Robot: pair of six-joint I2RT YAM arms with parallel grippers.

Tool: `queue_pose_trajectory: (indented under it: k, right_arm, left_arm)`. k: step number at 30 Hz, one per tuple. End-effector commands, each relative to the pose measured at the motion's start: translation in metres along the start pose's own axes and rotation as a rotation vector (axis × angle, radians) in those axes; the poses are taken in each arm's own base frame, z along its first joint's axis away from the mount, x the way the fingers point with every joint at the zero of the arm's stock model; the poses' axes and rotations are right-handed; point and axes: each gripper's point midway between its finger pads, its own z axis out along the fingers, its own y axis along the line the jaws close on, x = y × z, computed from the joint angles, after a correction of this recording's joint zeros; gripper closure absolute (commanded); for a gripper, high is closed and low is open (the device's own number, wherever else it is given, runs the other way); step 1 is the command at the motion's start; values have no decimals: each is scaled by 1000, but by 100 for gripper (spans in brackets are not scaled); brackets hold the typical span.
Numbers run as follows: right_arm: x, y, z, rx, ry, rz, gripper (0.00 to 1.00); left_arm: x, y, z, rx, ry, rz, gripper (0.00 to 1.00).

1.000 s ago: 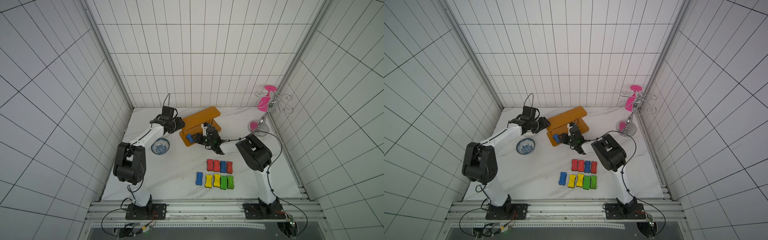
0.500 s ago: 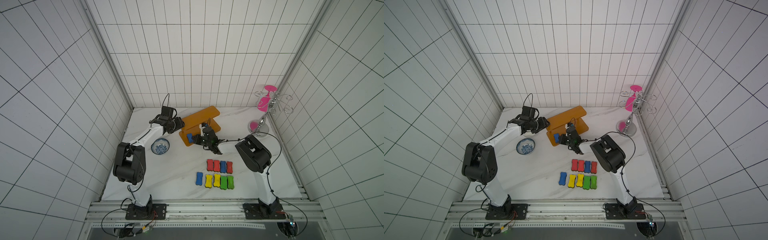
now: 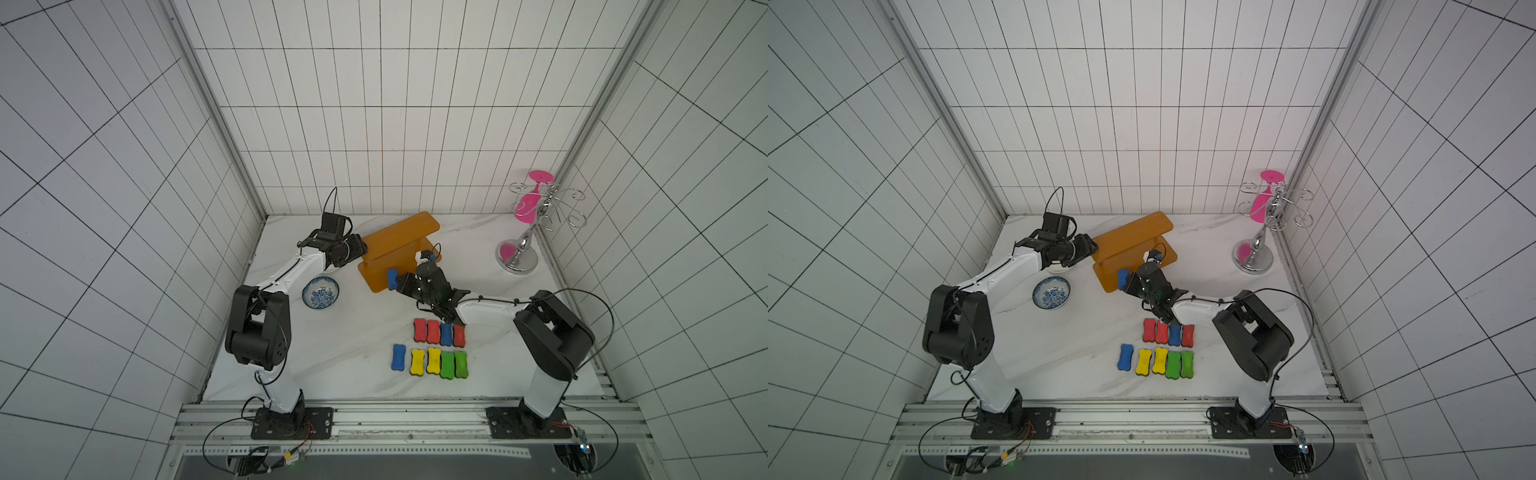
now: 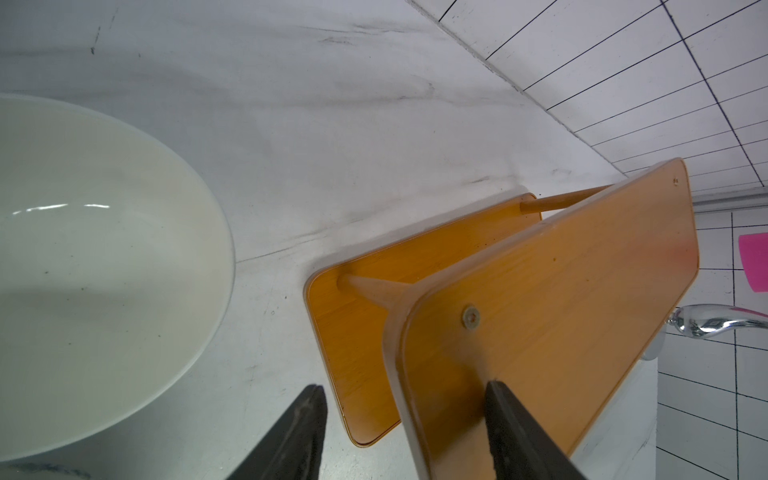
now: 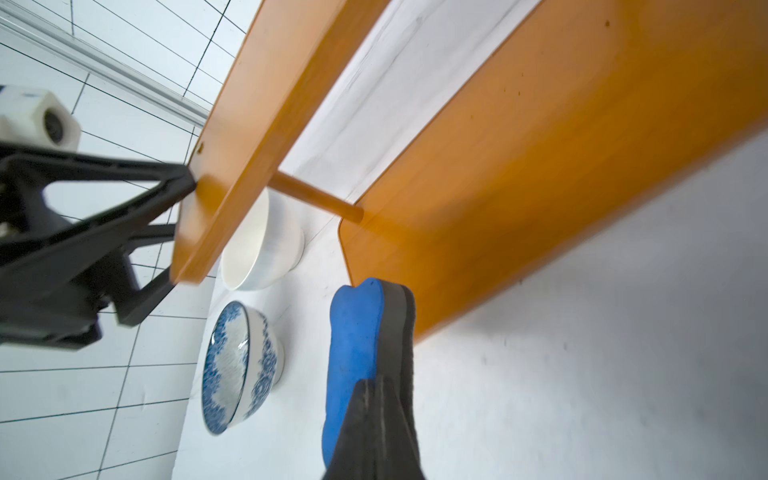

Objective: Remove the whiteboard erasers from the shelf
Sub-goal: Pick up the whiteboard eraser from the shelf, then place the whiteboard eraser at the center of the board.

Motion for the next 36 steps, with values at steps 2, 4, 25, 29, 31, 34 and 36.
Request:
queue_pose_trajectory:
  k: [2, 4, 25, 29, 31, 34, 36]
  right_arm:
    - [34, -25, -39, 139, -76, 102, 100]
    - [51, -33, -55, 175, -82, 107, 100]
    - [108, -60, -55, 255, -20, 119, 100]
    - [111, -70, -61, 272, -8, 120, 100]
    - [112, -71, -63, 273, -2, 117, 100]
    - [114, -72, -65, 271, 5, 118, 100]
    - [114, -71, -66, 267, 8, 115, 100]
  left_arm:
    - [3, -15, -31, 17, -32, 41, 36]
    - [10, -22, -41, 34, -33, 56, 36]
    - [36, -3, -66, 39, -38, 75, 35]
    - [36, -3, -65, 49, -39, 67, 35]
    - [35, -3, -65, 52, -39, 64, 35]
    - [36, -2, -65, 51, -38, 63, 35]
    - [36, -2, -65, 49, -42, 63, 35]
